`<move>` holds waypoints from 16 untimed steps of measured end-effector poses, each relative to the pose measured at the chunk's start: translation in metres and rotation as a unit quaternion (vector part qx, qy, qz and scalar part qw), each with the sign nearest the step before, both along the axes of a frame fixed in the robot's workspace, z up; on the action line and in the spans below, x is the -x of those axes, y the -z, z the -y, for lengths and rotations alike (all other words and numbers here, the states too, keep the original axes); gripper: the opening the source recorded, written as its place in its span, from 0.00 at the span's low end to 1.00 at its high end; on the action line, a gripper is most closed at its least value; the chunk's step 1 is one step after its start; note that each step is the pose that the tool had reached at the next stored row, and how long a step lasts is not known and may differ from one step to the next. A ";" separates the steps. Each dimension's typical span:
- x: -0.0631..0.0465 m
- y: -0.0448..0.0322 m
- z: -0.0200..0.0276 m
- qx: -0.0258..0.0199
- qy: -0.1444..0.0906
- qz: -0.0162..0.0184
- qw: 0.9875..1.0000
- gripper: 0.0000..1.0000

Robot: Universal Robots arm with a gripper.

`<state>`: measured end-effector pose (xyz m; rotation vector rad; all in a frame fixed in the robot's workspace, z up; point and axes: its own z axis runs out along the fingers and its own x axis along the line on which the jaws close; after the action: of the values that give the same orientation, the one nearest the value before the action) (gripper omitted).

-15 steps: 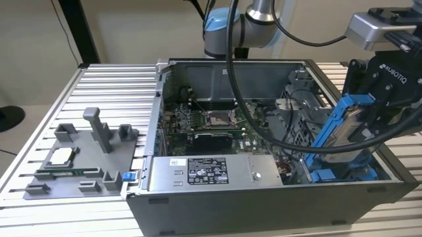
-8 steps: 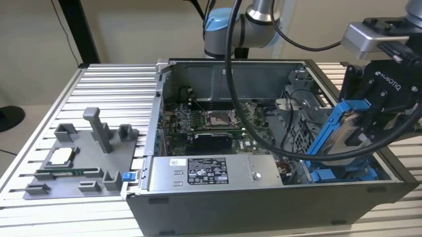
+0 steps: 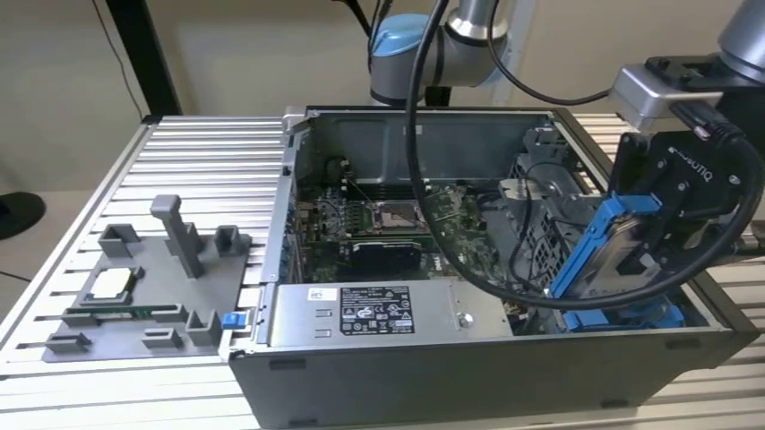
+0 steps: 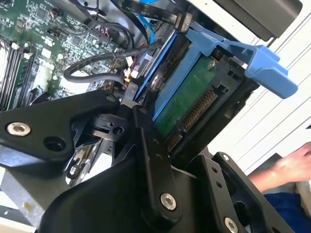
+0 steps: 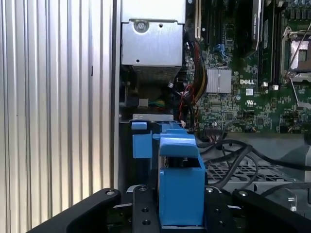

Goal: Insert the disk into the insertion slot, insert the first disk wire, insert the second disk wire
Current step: 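Insert the disk into the insertion slot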

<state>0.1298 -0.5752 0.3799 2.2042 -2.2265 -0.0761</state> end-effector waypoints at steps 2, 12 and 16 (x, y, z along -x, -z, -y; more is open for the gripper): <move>0.000 0.0035 0.0000 0.000 0.000 0.000 1.000 0.00; 0.000 0.0042 0.0000 0.000 0.000 0.000 1.000 0.00; 0.000 0.0042 0.0000 0.000 0.000 0.000 1.000 1.00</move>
<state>0.1298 -0.5752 0.3756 2.2039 -2.2261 -0.0774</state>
